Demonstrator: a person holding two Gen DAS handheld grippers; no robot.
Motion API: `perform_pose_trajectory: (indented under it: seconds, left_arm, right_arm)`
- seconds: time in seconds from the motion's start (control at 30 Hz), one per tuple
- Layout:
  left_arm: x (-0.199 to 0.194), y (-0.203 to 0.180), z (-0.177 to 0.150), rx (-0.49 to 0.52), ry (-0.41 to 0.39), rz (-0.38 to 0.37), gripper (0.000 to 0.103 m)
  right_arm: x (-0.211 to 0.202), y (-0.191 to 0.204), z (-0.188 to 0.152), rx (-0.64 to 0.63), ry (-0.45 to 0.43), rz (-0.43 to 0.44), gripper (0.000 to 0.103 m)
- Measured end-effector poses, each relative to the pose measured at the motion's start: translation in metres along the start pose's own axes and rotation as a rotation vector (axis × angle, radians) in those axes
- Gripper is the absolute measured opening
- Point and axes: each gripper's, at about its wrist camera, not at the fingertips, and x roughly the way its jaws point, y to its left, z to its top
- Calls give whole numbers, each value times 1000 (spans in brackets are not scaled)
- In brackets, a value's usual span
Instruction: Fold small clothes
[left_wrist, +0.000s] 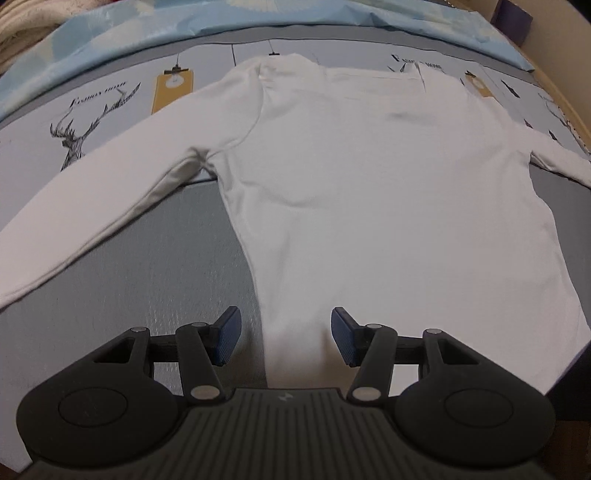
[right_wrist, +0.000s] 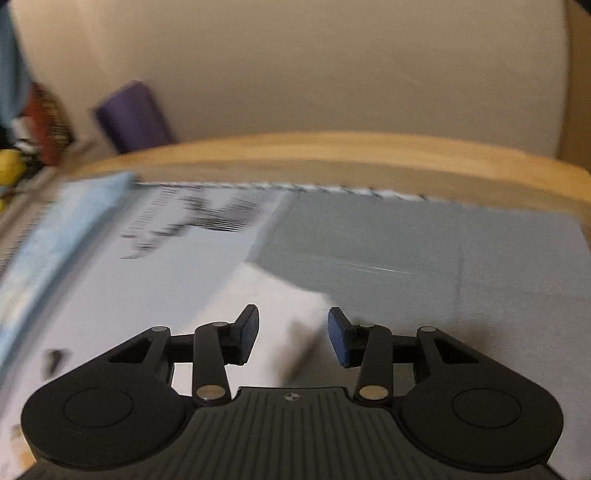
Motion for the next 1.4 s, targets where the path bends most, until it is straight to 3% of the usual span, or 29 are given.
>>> perform_pose_trajectory:
  seconds: [0.2,0.33,0.43,0.5,0.67,0.8,0.93,0.97,1.0,1.1,1.17,1.23,1.3,1.4]
  left_arm:
    - [-24,12,-16,-84,-40,-54,57]
    - [-40,13,-33,-141,-11,-64,55]
    - [-47,10,-56,-220,6,-91,55]
    - [-46,4,-73,-250,12,-92,55]
    - [-24,5,-121,-290,48,-34,55]
    - [-12,16,-138,-337,82,-29,38]
    - [-9,14,-141,-323,91,-48,17]
    - [-8,10,-140,-300,96,-39,11]
    - [-9,6,-140,-278,95,-30,6]
    - [-26,4,-139,-293,35,-16,5]
    - [-40,2,-139,-277,-7,-10,5]
    - [-32,5,-145,-283,53,13,6]
    - [-22,6,-149,-281,120,8,7]
    - [-32,1,-147,-251,99,59,15]
  right_arm:
    - [-101,70,-20,-155,92,319,44]
    - [-176,100,-59,-384,232,507,44]
    - [-221,100,-104,-537,368,570,48]
    - [-240,92,-134,-593,446,568,50]
    - [-241,48,-209,-685,551,420,50]
    - [-237,30,-248,-830,577,317,50]
    - [-229,22,-263,-893,650,303,42]
    - [-230,21,-265,-903,658,312,27]
    - [-232,21,-267,-915,656,321,5]
    - [-246,21,-258,-909,613,349,4]
    - [-256,19,-238,-822,571,388,4]
    - [-260,13,-229,-790,559,393,4]
    - [-253,10,-238,-822,606,342,5]
    - [-247,5,-250,-848,659,277,7]
